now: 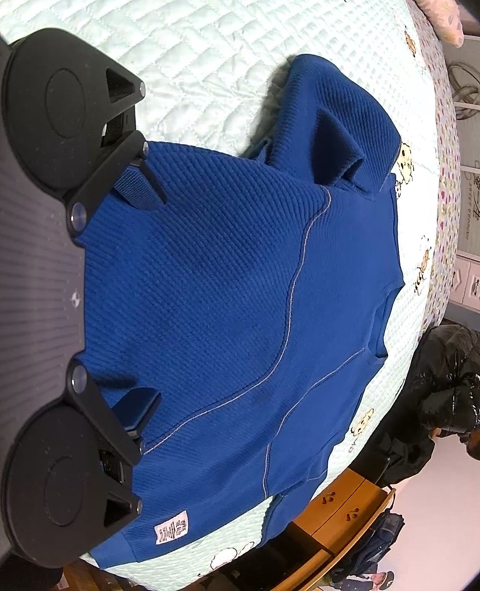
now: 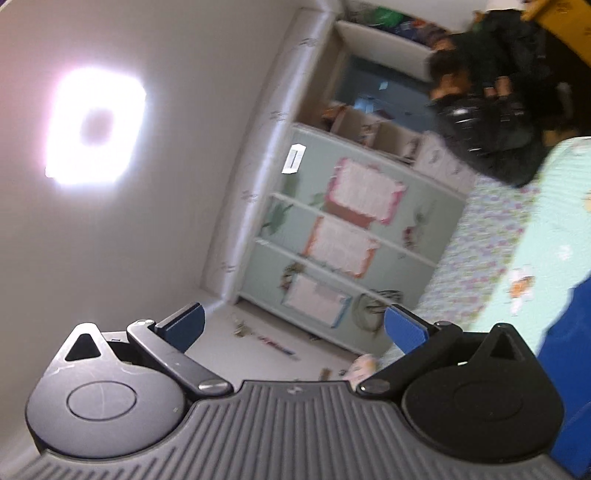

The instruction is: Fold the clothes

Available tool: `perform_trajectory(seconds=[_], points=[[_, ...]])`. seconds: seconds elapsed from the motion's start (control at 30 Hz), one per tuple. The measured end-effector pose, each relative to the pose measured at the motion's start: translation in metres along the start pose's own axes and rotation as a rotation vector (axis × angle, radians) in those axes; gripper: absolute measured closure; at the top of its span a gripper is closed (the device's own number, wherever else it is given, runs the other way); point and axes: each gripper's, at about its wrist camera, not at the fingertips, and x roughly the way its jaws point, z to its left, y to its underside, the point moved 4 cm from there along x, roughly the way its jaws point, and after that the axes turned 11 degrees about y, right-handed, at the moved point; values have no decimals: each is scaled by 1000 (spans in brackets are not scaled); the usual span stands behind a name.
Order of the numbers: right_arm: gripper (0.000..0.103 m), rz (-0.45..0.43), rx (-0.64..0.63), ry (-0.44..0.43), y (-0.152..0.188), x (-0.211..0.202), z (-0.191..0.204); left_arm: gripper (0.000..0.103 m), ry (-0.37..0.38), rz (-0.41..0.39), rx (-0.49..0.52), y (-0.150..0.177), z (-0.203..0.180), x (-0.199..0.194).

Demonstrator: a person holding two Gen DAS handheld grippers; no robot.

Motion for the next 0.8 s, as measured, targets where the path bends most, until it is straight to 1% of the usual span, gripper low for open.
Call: perform_trajectory(seconds=[0.17,0.23,0.3,0.37,0.47,0.57,0.63,0.7,0.77,0.8], points=[[0,-36,-112,-108,9,-12,90,1,26,-22,-23,3,3,-5],[0,-57,-170,-132,12,-25,114,1,42,-31,-40,5,5,-8],[0,-72,-238,-133,13,-37,124,1,59,-40,-60,6,8,-10],[0,-77,-296,-115,11,-47,119,1,72,-47,-79,7,9,-12],[0,-78,-352,-32,-4,-57,86,1,71,-45,-75,7,8,-12],[0,-59,-394,84,-29,-63,28,1,56,-34,-44,9,5,-11],[0,-52,-435,174,-51,-56,-27,1,47,-35,-39,10,4,-11],[0,-80,-468,292,-73,-55,-98,1,29,-40,-40,11,1,-10],[0,-127,-455,415,-95,-60,-175,1,1,-44,-35,13,-3,-9],[0,-140,-418,469,-107,-64,-220,1,-18,-42,-25,15,-6,-8]])
